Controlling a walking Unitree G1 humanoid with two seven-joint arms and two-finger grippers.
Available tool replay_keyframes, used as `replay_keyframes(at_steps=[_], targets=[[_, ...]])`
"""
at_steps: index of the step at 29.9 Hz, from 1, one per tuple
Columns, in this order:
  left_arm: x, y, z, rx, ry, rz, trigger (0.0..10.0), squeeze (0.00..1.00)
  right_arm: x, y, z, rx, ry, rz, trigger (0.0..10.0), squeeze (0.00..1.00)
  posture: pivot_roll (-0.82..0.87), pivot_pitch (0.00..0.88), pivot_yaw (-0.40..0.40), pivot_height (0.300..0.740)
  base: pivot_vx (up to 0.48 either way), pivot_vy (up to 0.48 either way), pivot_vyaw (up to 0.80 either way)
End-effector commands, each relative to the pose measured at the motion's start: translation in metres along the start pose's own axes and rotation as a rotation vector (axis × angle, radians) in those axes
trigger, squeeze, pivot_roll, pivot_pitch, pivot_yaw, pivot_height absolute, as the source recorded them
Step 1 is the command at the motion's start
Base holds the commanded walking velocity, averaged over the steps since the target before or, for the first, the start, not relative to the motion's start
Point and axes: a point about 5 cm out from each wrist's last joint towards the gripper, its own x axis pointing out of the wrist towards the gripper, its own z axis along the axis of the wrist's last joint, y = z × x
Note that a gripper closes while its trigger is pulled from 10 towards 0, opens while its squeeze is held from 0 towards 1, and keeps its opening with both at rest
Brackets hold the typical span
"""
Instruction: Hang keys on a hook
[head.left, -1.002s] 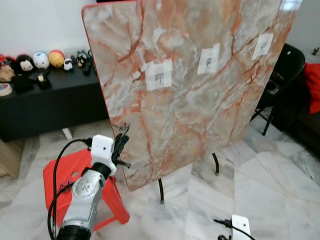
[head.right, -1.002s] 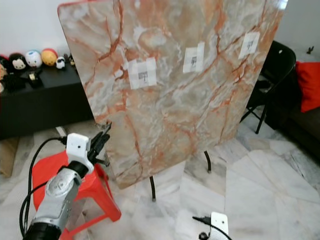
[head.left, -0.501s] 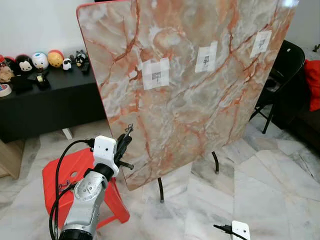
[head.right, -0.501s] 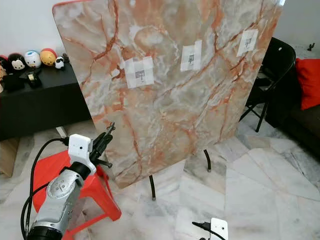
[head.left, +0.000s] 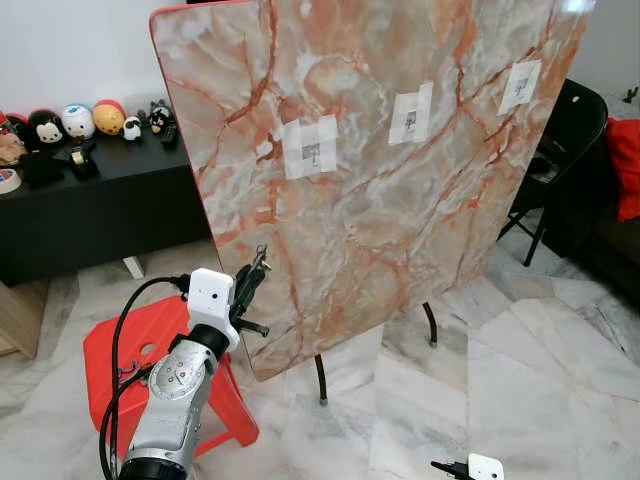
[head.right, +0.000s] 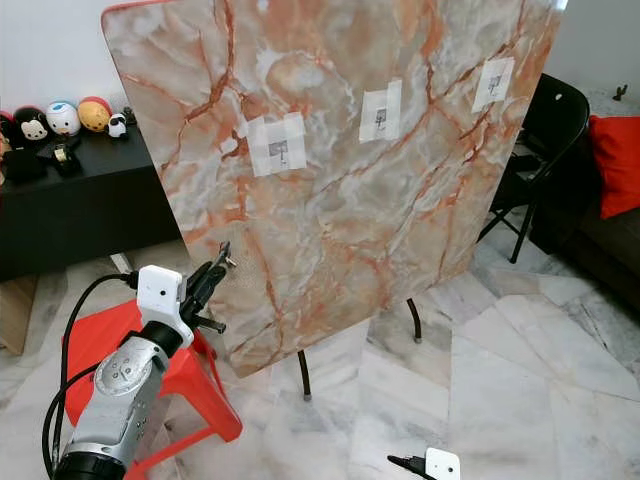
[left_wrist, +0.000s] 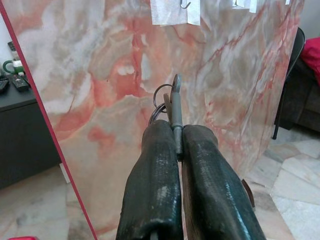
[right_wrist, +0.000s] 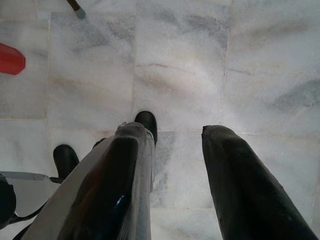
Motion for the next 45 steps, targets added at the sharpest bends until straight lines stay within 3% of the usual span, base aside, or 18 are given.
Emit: replay_keyframes(at_steps=[1, 19, 27, 35, 45], targets=[[0.002, 0.000, 0.007, 0.009, -0.021, 0.004, 10.0, 0.00, 0.000, 0.001, 0.003, -0.002, -0.016, 0.003, 10.0, 0.00, 0.06, 0.000, -0.031, 0.740, 0.270, 0.000, 0.00], [0.003, -0.001, 0.008, 0.004, -0.029, 0.010, 10.0, 0.00, 0.002, 0.007, 0.022, -0.007, -0.052, 0.012, 10.0, 0.00, 0.06, 0.000, -0.036, 0.740, 0.189, -0.123, 0.00], [0.002, -0.001, 0.008, 0.010, -0.029, 0.008, 10.0, 0.00, 0.004, 0.041, 0.034, -0.022, -0.068, 0.047, 10.0, 0.00, 0.06, 0.000, -0.039, 0.740, 0.000, 0.000, 0.00], [0.005, -0.004, 0.011, 0.035, -0.035, -0.019, 10.0, 0.00, 0.004, 0.060, 0.050, -0.025, -0.089, 0.062, 10.0, 0.00, 0.06, 0.000, -0.040, 0.740, 0.000, 0.000, 0.00], [0.007, -0.007, 0.011, 0.058, -0.039, -0.026, 10.0, 0.00, 0.004, 0.051, 0.045, -0.024, -0.081, 0.053, 10.0, 0.00, 0.06, 0.000, -0.040, 0.740, 0.000, -0.339, 0.00]])
